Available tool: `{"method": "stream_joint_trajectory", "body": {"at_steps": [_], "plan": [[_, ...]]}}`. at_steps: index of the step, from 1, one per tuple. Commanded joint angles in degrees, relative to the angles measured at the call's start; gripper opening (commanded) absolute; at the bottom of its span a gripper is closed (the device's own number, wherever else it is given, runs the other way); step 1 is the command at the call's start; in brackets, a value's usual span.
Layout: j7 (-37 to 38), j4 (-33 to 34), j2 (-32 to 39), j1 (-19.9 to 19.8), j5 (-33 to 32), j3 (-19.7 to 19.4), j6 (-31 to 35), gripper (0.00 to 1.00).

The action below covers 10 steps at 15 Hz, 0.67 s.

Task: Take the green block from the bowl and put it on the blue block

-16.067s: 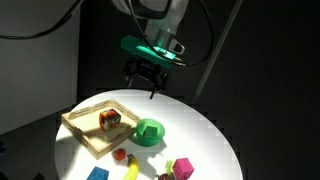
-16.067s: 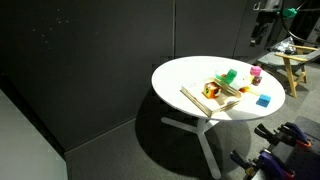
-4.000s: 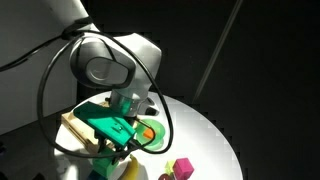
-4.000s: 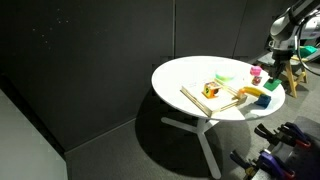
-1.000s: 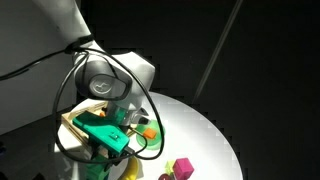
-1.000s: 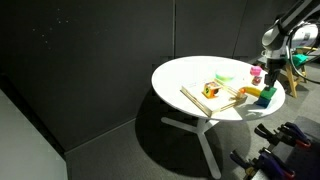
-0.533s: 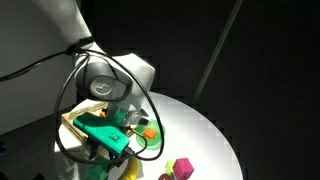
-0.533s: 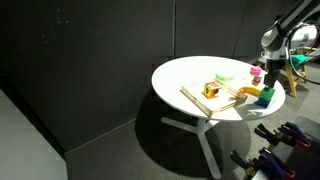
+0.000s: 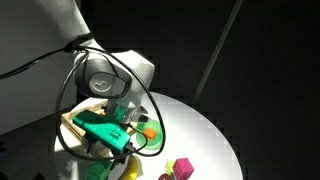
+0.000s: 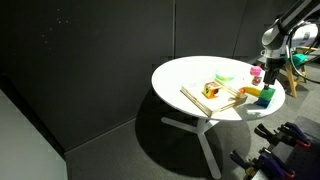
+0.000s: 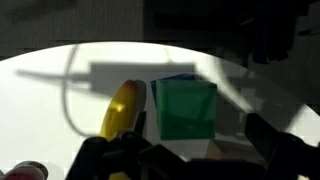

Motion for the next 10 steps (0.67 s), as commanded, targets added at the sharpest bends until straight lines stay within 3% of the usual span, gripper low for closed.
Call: {"method": "stream_joint_trajectory", "body": {"at_steps": [1,10], "plan": [[-1.7,-2.1,-4.4,-0.3,-1.3,0.2,-1.3,1.00],[1.4,-4.9,-11.6,1.0,-2.1,-0.9,-1.2,1.00]]}}
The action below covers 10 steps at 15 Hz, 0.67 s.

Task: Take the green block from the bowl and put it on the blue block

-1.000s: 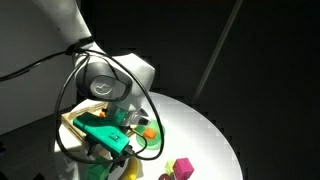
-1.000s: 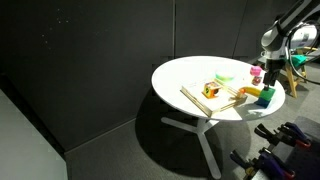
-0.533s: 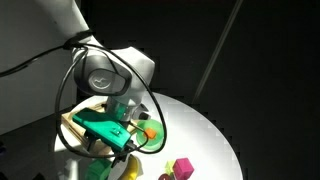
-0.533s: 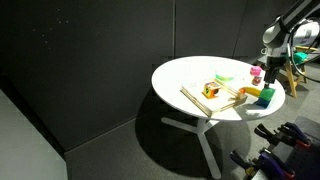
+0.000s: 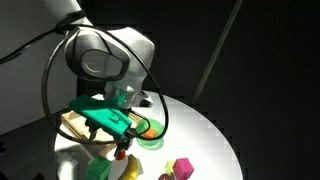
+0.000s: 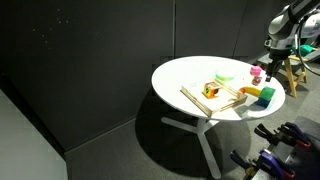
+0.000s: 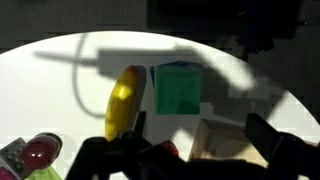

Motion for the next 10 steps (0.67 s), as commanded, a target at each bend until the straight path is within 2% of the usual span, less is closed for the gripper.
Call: {"method": "stream_joint_trajectory", "body": {"at_steps": [1,10], "plan": [[3.2,-2.7,-4.7,1.0,-2.3,-1.0,-0.4,1.00],[14.8,-6.2,-11.1,2.2,-8.4,-1.7,-0.7,1.00]]}}
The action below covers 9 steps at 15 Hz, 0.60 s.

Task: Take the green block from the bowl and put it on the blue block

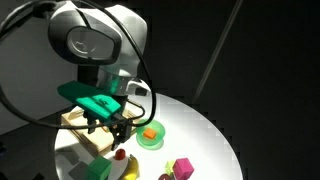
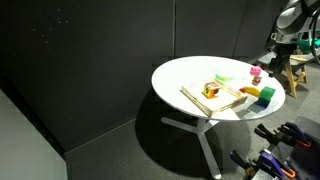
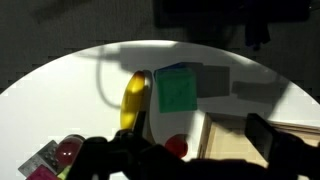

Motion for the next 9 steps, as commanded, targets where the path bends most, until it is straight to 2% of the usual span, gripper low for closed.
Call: {"method": "stream_joint_trajectory", "body": {"at_steps": [1,9], "plan": [[5.0,-2.8,-4.5,1.2,-3.6,-0.7,-1.1,1.00],[6.9,-6.3,-9.4,4.1,-4.5,0.5,-5.6,1.00]]}}
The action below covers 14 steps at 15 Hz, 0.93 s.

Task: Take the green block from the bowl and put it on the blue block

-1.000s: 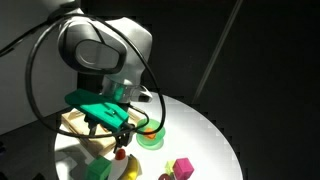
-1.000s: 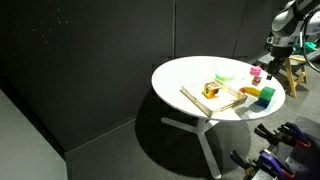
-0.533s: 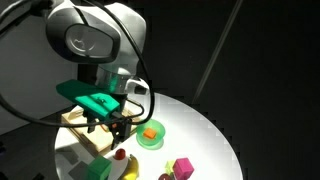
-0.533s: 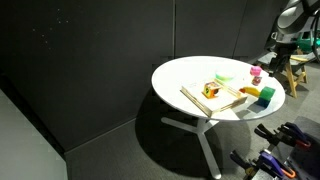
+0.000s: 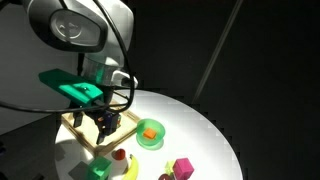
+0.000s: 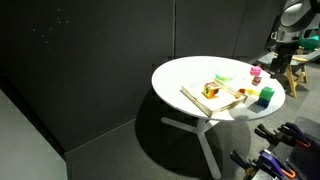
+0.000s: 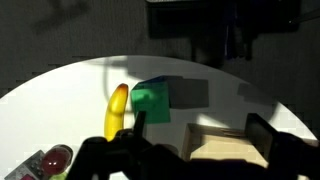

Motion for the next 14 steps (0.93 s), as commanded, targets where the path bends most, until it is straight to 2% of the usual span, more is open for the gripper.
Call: {"method": "stream_joint_trajectory", "body": {"at_steps": [1,14], "plan": [[1.5,-2.6,-4.1,1.7,-1.2,0.5,-1.9,1.00],[0.8,-4.8,-14.4,5.7,-0.4,2.4,-8.4,1.00]]}}
